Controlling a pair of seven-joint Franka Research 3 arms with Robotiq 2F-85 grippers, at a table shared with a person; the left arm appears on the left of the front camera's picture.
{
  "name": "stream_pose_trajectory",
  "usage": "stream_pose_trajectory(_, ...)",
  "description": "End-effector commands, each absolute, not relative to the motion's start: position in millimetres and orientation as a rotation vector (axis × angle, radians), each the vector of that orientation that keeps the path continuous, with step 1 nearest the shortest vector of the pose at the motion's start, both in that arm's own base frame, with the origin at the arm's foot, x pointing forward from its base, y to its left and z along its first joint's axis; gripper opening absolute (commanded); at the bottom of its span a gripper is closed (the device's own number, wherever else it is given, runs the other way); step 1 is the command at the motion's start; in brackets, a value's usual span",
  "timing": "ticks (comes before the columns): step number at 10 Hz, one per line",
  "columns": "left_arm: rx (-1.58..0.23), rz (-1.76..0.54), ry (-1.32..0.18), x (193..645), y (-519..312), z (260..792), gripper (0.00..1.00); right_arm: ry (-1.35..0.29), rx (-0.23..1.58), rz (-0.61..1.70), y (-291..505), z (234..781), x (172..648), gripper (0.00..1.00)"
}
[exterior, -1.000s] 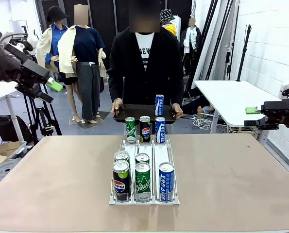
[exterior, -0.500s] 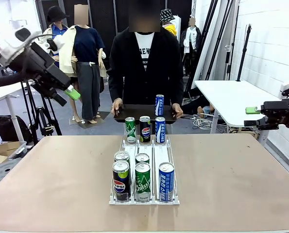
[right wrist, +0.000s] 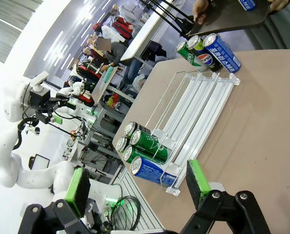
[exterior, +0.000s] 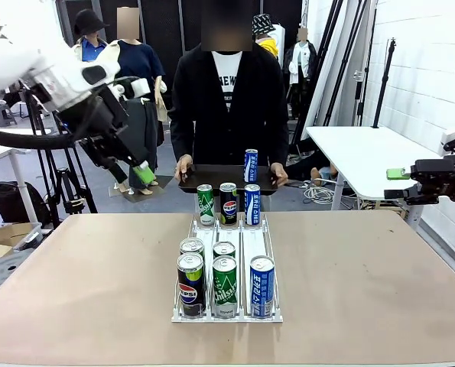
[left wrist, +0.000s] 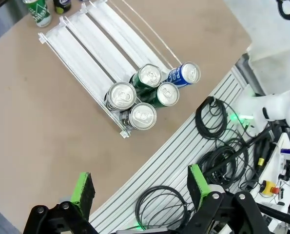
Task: Retrieve and hand over the desired beverage to the person.
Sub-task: Pick up another can of the same type that the person held from the Automatic Can Dispenser.
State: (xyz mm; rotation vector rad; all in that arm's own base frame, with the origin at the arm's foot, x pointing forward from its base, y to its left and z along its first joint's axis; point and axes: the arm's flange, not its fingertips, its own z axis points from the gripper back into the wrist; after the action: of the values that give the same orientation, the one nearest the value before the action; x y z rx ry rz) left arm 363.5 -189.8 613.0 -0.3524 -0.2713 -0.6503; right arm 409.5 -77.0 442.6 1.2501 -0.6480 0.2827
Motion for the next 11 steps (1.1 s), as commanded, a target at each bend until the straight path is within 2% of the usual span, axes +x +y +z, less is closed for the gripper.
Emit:
stream_pose_trajectory(1,-0.297,-0.647,-0.254,365.8,-209.5,609.9,1.00,-0.656,1.261,0.282,-77.0,443.5,408.3,1.00)
stream_pose_trajectory(8,-0.072,-0.699,-0.221,339.5,-288.4,573.3,1.00,-0.656,1.261,0.282,-77.0,443.5,408.3,1.00)
stream_pose_trajectory(11,-0.070,-0.711,-0.179,343.1,-308.6,552.1,1.00,-0.656,1.261,0.282,-77.0,443.5,408.3,1.00)
